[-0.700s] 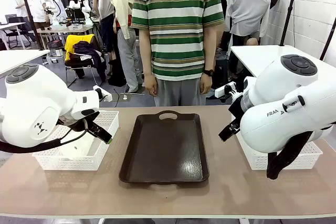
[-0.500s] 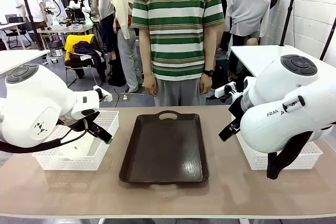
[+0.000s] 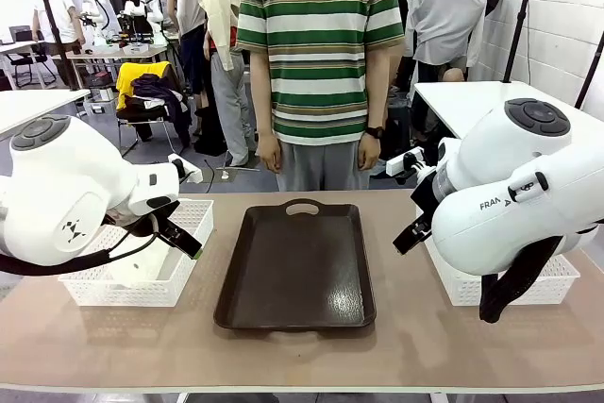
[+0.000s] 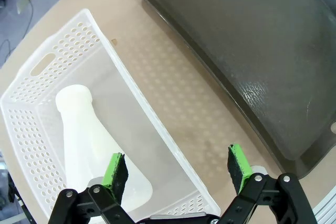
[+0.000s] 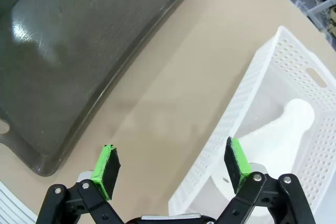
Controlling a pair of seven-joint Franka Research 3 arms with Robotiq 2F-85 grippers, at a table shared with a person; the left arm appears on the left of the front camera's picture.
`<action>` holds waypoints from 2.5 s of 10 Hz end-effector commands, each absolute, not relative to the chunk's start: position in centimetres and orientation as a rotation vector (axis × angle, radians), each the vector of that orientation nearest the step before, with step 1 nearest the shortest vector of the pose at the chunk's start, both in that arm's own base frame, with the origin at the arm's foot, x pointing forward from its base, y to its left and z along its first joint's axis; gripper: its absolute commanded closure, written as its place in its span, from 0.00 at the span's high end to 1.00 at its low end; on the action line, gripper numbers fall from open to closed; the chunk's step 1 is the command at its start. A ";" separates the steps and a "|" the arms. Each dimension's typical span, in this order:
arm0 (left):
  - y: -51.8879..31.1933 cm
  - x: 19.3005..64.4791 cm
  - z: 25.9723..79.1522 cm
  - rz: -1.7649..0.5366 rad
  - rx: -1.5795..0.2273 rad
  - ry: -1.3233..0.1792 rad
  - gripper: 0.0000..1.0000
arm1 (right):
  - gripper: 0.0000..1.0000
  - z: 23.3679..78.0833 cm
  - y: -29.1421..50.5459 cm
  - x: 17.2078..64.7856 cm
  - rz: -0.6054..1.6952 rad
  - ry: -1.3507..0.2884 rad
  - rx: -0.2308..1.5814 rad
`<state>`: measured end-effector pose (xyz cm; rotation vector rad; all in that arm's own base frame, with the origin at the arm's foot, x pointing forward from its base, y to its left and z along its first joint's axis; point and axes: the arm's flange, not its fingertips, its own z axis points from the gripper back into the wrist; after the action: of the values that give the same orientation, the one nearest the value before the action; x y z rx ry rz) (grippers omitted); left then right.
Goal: Prepare the laboratory tools.
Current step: Pick up the Big flask that the person points to.
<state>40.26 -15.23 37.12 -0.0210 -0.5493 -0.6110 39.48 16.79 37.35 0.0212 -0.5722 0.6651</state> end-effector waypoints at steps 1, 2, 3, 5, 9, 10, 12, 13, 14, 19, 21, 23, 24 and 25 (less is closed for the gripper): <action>-15.1 40.3 37.1 -0.608 -0.022 -0.550 1.00 | 1.00 37.3 16.8 39.5 0.664 -0.572 0.022; -15.1 40.3 37.1 -0.608 -0.022 -0.550 1.00 | 1.00 37.3 16.8 39.5 0.664 -0.572 0.022; -15.1 40.3 37.1 -0.608 -0.022 -0.550 1.00 | 1.00 37.3 16.8 39.5 0.664 -0.572 0.022; -15.1 40.3 37.1 -0.608 -0.022 -0.550 1.00 | 1.00 37.3 16.8 39.5 0.664 -0.572 0.022; -11.3 39.3 41.7 -0.572 -0.178 -0.547 1.00 | 1.00 41.7 12.7 38.3 0.642 -0.579 0.158; -9.9 38.8 43.0 -0.560 -0.265 -0.549 1.00 | 1.00 43.0 11.0 38.0 0.641 -0.578 0.260; -6.9 38.4 44.9 -0.553 -0.414 -0.570 1.00 | 1.00 44.8 7.1 38.4 0.600 -0.613 0.412; -5.1 38.2 45.6 -0.538 -0.482 -0.557 1.00 | 1.00 45.1 4.7 38.3 0.566 -0.606 0.495; -3.6 38.2 45.7 -0.536 -0.541 -0.536 1.00 | 1.00 45.1 2.6 38.1 0.539 -0.604 0.559; 2.5 37.6 46.2 -0.468 -0.795 -0.560 1.00 | 1.00 43.8 -4.9 36.2 0.468 -0.641 0.779; 2.9 37.2 46.3 -0.462 -0.808 -0.570 1.00 | 1.00 42.9 -5.7 36.3 0.451 -0.635 0.795; 2.7 37.3 46.1 -0.471 -0.809 -0.563 1.00 | 1.00 43.0 -5.2 36.5 0.478 -0.625 0.797; 2.8 37.3 46.2 -0.477 -0.811 -0.567 1.00 | 1.00 43.0 -4.9 36.6 0.484 -0.620 0.787; 2.8 37.1 46.4 -0.482 -0.815 -0.571 1.00 | 1.00 43.0 -4.7 36.5 0.485 -0.614 0.787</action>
<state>36.92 2.43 46.15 -0.8040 -0.5485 -0.4612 36.08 -4.57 42.80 0.7887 -0.6047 0.4659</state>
